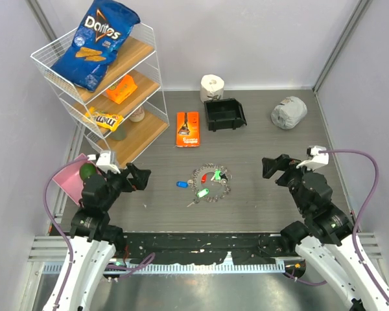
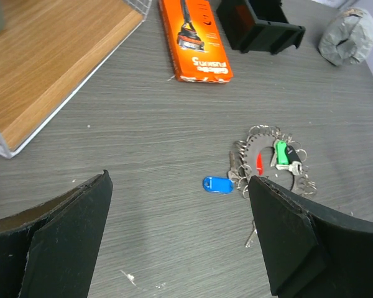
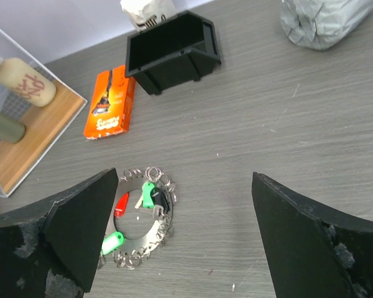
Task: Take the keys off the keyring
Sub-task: Pick up the keyring from the center of the board.
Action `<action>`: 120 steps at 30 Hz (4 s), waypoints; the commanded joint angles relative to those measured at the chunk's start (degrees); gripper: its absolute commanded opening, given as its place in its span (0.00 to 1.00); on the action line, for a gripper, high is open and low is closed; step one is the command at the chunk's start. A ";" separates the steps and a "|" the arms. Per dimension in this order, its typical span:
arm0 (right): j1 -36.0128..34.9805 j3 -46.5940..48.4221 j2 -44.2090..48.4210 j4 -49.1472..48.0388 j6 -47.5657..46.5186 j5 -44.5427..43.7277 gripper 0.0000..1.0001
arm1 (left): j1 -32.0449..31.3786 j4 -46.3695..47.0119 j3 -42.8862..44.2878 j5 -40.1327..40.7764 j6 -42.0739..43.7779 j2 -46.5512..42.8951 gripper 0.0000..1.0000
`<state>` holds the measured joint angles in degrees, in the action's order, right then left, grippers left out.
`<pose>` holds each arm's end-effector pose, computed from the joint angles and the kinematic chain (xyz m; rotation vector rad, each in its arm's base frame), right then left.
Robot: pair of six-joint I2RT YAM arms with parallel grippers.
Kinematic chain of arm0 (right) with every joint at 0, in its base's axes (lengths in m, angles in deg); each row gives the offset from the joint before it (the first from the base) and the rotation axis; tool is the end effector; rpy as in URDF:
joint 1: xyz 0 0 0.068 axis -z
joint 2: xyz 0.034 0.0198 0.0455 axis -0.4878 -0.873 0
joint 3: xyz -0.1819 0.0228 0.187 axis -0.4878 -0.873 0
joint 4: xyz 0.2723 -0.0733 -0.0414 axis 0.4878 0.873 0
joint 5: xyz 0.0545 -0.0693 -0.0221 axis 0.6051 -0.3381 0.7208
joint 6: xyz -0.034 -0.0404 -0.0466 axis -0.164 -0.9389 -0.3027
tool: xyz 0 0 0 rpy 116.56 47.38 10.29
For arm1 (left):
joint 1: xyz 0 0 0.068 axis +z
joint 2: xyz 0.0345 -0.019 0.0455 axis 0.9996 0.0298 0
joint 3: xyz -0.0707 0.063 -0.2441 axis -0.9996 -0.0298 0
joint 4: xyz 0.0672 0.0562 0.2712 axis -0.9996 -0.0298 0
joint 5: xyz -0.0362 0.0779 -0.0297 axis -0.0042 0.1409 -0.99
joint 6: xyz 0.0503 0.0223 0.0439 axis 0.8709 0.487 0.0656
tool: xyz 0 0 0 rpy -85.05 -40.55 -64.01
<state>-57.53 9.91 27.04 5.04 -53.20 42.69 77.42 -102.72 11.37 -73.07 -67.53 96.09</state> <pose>0.1437 0.0535 0.3076 0.2508 1.7621 0.3687 0.1698 -0.0435 0.2480 -0.1030 1.8791 -0.6124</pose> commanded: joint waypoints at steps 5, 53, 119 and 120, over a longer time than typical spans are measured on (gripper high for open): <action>0.04 -4.50 -3.65 -2.01 1.19 3.12 0.96 | -0.02 9.72 -6.59 -3.66 -0.83 -2.04 0.99; -13.41 8.07 -64.39 -13.36 3.38 9.28 0.36 | -21.65 35.50 -5.90 0.61 6.03 25.65 0.93; -13.59 16.77 -47.60 -11.33 -6.98 6.38 0.05 | -31.58 25.66 11.59 -7.47 16.14 56.24 0.66; -13.59 17.90 -48.04 -11.07 -6.90 6.64 0.05 | -31.58 25.92 11.59 -8.26 15.96 56.41 0.66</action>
<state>-71.43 22.49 -20.58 -4.25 -59.21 49.95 46.03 -77.39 21.20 -80.22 -52.18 152.92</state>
